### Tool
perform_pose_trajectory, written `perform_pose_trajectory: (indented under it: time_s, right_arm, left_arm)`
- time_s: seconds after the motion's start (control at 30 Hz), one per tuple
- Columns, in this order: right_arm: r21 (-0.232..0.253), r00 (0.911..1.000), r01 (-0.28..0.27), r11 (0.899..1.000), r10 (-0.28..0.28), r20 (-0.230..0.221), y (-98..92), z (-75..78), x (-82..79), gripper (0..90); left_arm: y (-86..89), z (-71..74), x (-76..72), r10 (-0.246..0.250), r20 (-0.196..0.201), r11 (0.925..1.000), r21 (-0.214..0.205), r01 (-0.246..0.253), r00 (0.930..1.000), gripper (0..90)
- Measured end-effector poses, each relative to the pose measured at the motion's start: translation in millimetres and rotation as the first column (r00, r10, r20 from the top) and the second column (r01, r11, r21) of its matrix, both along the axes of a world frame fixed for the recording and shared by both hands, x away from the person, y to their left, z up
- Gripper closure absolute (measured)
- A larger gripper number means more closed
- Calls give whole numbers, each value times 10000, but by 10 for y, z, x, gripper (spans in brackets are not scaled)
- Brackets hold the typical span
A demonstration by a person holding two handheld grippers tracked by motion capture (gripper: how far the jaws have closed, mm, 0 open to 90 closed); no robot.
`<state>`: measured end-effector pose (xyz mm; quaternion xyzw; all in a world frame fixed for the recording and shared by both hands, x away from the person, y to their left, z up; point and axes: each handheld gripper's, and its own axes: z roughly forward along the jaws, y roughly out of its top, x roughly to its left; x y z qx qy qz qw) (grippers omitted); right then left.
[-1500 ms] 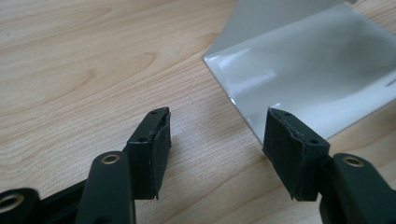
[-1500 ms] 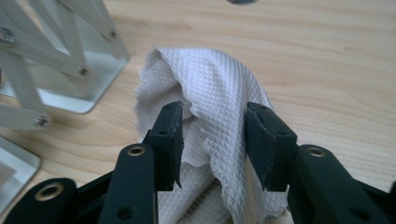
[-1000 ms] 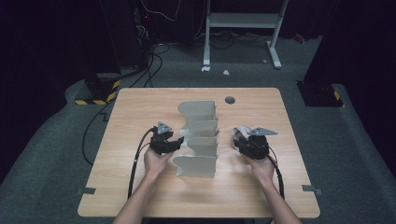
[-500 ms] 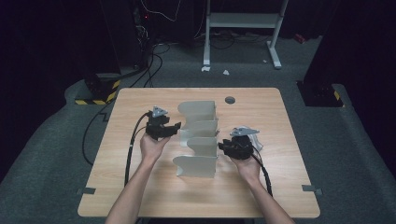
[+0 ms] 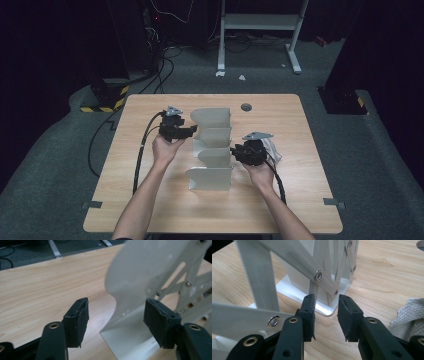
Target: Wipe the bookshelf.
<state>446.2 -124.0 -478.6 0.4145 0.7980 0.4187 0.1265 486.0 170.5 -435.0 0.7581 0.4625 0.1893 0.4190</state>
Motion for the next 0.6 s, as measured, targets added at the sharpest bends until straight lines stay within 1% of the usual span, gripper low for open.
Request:
perform_pose_trajectory:
  time_s: [0.07,0.17,0.23,0.27,0.6]
  right_arm:
    - [-27,10000,28,10000,-28,-21,5,-2,18,667]
    - [-48,9999,100,9999,-100,-17,17,10,42,665]
    - [-132,9999,149,9998,-149,41,26,24,63,666]
    - [-144,9998,172,9997,-172,-22,29,30,77,665]
    - [-222,9994,285,9993,-289,-188,61,-26,146,665]
  left_arm:
    - [-24,-12,-33,-124,61,9998,-153,125,9999,373]
    - [-57,-29,-93,-312,113,9992,-230,315,9994,376]
    - [-67,-36,-135,-338,192,9991,-243,342,9992,395]
    - [-62,-37,-149,-325,214,9991,-272,330,9992,403]
    - [-16,-57,-192,-443,59,9975,-541,445,9990,420]
